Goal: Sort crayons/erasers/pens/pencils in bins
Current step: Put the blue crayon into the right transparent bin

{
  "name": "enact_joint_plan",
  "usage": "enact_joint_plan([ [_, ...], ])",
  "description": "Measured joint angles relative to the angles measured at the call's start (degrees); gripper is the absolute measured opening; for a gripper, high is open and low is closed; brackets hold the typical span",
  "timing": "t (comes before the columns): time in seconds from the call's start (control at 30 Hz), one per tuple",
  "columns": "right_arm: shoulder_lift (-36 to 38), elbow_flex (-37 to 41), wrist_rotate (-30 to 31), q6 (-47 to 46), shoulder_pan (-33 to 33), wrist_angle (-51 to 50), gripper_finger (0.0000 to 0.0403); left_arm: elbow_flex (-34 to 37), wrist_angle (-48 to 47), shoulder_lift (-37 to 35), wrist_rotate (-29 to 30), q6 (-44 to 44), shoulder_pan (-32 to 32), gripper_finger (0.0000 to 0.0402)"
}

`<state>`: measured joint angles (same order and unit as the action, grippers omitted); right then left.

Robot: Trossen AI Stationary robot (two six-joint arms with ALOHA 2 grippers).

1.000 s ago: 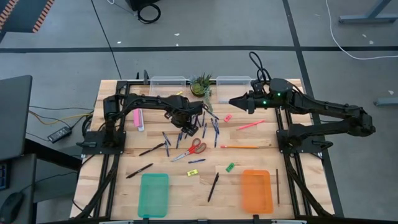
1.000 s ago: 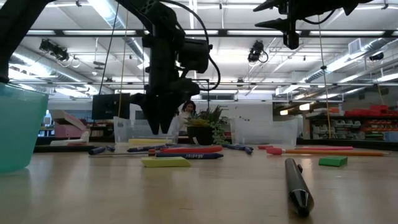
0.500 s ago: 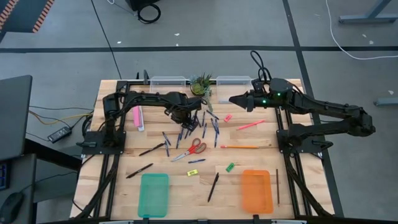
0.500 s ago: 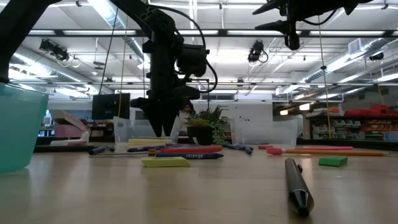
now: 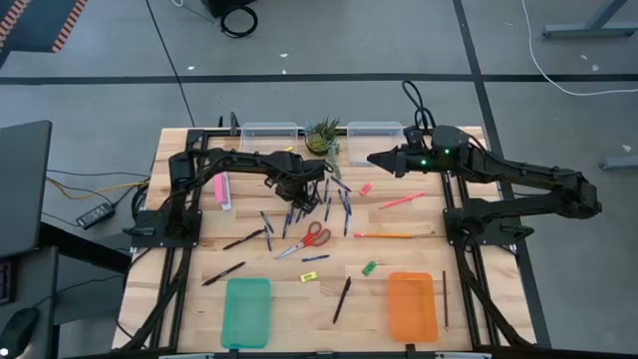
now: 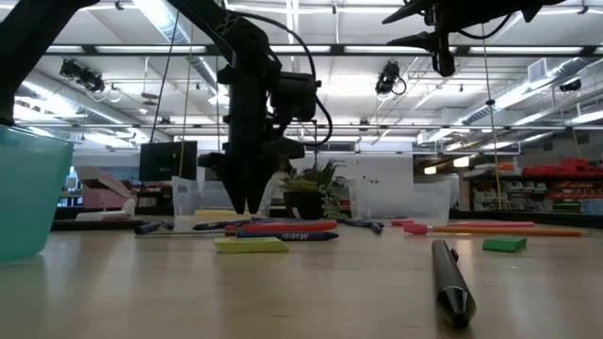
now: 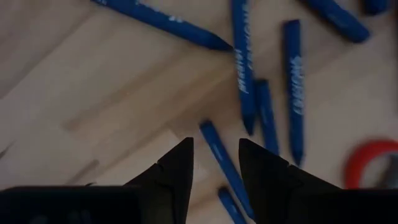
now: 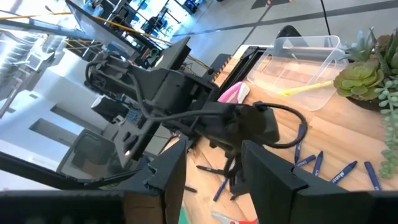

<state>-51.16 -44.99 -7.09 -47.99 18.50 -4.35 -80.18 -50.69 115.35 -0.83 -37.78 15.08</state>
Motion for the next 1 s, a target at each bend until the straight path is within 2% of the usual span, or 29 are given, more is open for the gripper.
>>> enact_joint_plan([
  [0.57, 0.0, 0.0, -0.1, -0.3, 0.1, -0.7, 0.0161, -0.2, -0.2, 2.6, -1.7, 0.2, -0.8, 0.0125],
  [0.83, 0.0, 0.0, -0.1, -0.3, 0.1, -0.8, 0.0161, -0.2, -0.1, 3.2, -0.9, 1.6, -0.7, 0.0100],
  [1.0, 0.0, 0.0, 0.0, -0.3, 0.1, -0.9, 0.0161, -0.1, 0.0, 3.3, 0.0, 4.2, -0.4, 0.0064],
])
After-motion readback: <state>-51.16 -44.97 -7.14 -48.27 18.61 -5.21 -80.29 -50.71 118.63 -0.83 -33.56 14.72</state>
